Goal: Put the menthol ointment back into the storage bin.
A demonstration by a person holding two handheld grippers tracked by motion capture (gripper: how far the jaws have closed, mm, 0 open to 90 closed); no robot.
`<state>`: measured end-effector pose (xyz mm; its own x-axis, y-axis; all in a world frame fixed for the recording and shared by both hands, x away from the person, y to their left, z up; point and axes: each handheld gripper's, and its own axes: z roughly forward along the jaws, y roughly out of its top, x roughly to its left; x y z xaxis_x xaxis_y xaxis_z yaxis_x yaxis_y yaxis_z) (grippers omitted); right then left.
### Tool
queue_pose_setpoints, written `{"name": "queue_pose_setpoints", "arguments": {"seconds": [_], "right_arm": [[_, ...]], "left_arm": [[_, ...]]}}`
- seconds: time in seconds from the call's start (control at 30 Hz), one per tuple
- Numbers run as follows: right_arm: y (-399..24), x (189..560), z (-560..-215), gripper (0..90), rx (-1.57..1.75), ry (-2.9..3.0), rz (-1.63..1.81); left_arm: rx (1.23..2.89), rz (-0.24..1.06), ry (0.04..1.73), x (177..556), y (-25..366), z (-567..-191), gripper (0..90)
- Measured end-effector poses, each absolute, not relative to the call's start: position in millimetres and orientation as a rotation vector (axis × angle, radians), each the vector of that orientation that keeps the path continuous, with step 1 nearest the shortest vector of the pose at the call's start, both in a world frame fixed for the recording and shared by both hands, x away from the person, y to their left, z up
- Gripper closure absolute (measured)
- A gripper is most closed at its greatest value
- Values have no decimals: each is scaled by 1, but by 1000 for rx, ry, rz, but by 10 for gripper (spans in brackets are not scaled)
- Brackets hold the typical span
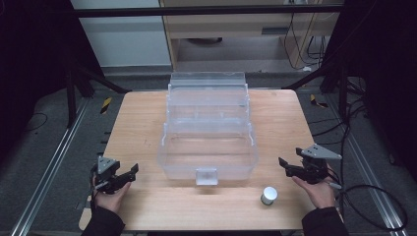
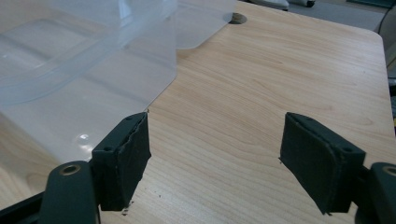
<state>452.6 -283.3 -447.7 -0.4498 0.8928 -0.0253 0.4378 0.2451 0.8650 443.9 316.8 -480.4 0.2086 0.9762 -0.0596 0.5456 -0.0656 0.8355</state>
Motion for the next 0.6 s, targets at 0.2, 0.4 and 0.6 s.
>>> {"name": "queue_pose_setpoints", "arguments": {"seconds": [0.2,0.4,0.6], "right_arm": [[-279,456,-425,241,1175,2097,1104],[-271,458,-403,247,1100,2186,1090],[-262,458,-387,255,1008,2262,1041]], "left_arm": [[1728,710,1433,445,315,-480,261],[1741,709,1433,445,315,-482,264],[1753,713,1433,445,314,-483,266]]}}
